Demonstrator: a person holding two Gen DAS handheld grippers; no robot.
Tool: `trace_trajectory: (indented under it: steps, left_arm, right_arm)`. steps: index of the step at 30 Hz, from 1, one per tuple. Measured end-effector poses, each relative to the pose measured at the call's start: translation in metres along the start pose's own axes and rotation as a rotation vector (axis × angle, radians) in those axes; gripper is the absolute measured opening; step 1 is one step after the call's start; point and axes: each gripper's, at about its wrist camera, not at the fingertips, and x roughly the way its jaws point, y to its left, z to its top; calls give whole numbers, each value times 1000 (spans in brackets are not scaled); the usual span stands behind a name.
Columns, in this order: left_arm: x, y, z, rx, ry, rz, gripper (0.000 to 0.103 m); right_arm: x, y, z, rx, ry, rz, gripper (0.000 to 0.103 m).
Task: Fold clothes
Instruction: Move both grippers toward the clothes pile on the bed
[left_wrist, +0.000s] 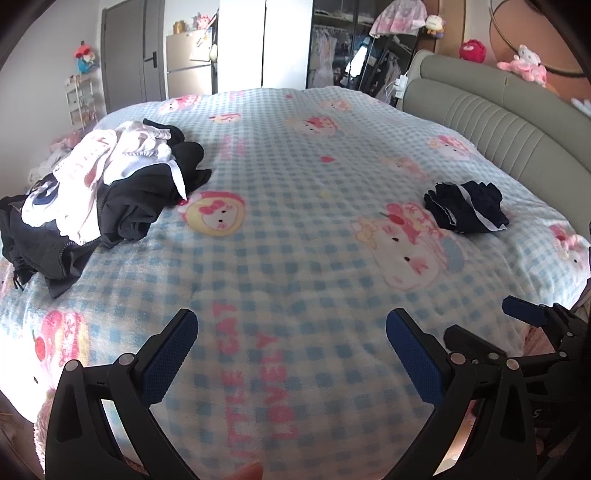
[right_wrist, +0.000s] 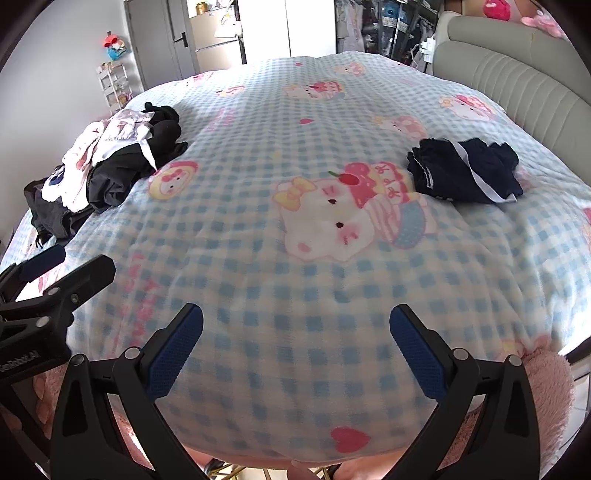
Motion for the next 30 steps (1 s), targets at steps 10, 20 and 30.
trace_trajectory:
  steps: [10,20,30]
  left_arm:
    - [-14,38,9,-31,-10,-73,103]
    - [-16,201,46,-299,-170,117,103]
    - [41,313,68,-474,-139,202,65]
  right_arm:
    - [13,95,28,-304,-12,103,102]
    - [61,201,113,-318,-70,298,101]
    - [135,309,164,-321,26,412,79]
